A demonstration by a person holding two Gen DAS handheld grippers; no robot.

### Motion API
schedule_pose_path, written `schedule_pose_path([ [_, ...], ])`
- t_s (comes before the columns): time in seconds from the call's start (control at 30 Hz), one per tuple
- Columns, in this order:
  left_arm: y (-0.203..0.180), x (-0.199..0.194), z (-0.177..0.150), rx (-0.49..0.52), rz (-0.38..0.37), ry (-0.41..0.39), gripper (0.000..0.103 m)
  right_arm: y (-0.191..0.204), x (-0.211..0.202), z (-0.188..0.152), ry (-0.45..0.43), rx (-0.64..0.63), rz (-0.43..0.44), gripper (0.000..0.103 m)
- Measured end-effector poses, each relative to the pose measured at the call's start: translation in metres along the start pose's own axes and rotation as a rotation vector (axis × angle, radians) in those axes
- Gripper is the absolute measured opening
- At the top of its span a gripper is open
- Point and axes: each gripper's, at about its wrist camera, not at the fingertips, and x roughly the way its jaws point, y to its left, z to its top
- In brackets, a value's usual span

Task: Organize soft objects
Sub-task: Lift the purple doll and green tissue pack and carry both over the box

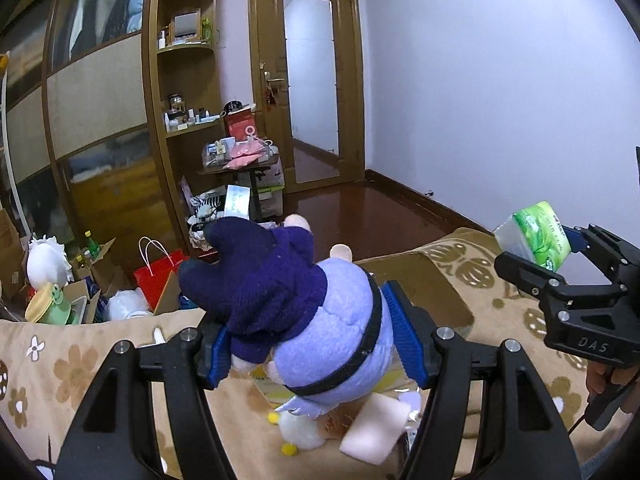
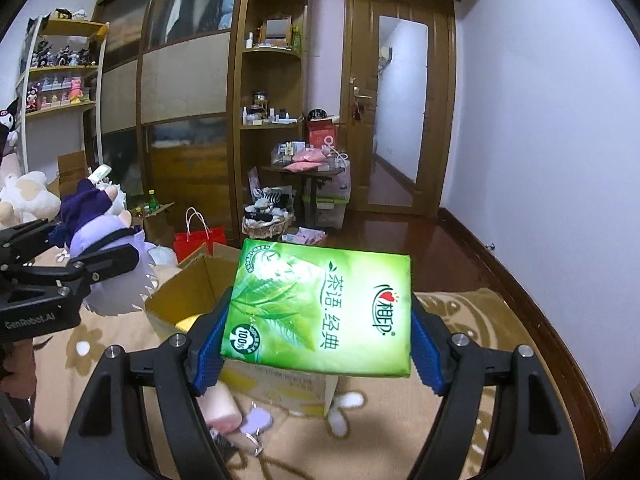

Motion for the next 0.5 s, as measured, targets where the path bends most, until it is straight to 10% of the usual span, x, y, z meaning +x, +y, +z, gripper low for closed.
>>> schedule_pose_path([
  [0.5,0.021,0.056,-0.010,-0.045,0.024,0.058,0.067,0.022,0.056,-0.005,0.047,-0.045,0.054,0.081],
])
